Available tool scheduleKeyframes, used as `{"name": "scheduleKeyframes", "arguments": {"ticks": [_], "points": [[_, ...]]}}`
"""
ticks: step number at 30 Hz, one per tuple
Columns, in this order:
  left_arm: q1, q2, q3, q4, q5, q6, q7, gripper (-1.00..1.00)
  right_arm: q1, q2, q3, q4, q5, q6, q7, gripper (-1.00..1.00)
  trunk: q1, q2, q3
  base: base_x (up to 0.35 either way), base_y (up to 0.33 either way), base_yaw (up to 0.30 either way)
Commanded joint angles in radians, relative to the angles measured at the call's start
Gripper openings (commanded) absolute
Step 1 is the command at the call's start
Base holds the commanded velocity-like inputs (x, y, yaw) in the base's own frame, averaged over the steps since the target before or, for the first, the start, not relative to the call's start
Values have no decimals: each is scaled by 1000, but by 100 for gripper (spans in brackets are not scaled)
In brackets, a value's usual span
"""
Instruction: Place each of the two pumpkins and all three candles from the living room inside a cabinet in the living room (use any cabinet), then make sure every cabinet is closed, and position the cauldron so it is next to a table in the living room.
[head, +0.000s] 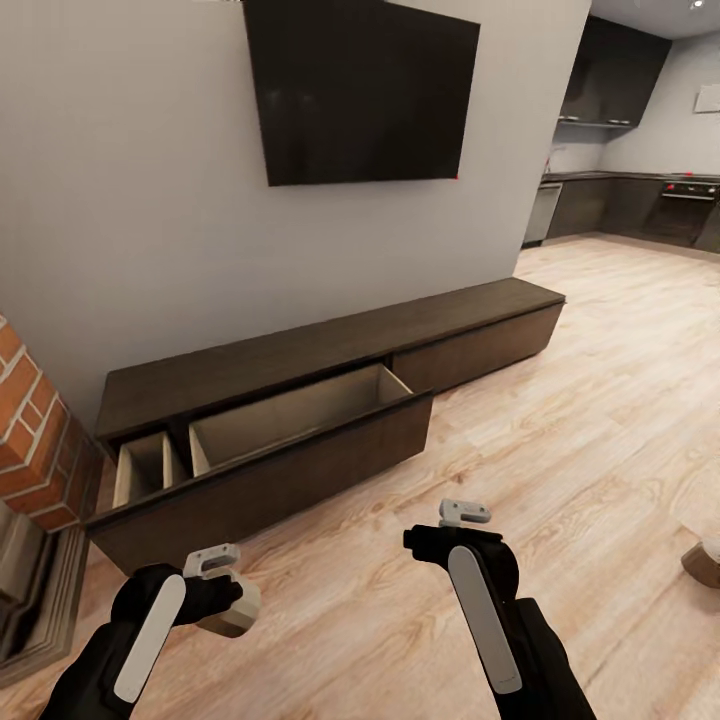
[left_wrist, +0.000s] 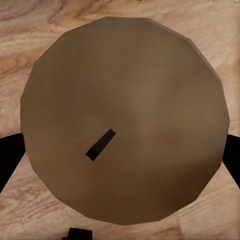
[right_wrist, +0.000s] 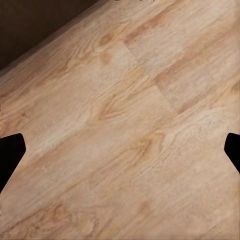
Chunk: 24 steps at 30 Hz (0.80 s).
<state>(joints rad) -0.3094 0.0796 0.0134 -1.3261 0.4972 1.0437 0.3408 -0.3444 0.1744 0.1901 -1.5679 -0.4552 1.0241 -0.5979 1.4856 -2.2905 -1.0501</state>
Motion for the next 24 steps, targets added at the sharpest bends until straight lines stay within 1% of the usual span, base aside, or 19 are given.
{"name": "scheduleKeyframes", "arguments": {"ticks": [1, 5, 7, 21, 24], "points": [[0, 0, 0, -1, 11, 3, 9, -100, -1, 0, 2, 0, -10, 2, -10, 100, -4, 7, 2, 0, 0, -5], [0, 0, 0, -1, 11, 3, 9, -100, -1, 0, 1, 0, -10, 2, -10, 100, -19, 35, 14, 0, 0, -33], [0, 1, 0, -1, 11, 3, 9, -100, -1, 0, 4, 0, -10, 2, -10, 100, -19, 35, 14, 0, 0, -202], [0, 0, 0, -1, 13, 3, 9, -100, -1, 0, -4, 2, -11, 5, -7, 100, -19, 35, 14, 0, 0, -282], [0, -1, 0, -1, 14, 2, 9, -100, -1, 0, -17, 2, -11, 5, -7, 100, -19, 35, 14, 0, 0, -284]]}}
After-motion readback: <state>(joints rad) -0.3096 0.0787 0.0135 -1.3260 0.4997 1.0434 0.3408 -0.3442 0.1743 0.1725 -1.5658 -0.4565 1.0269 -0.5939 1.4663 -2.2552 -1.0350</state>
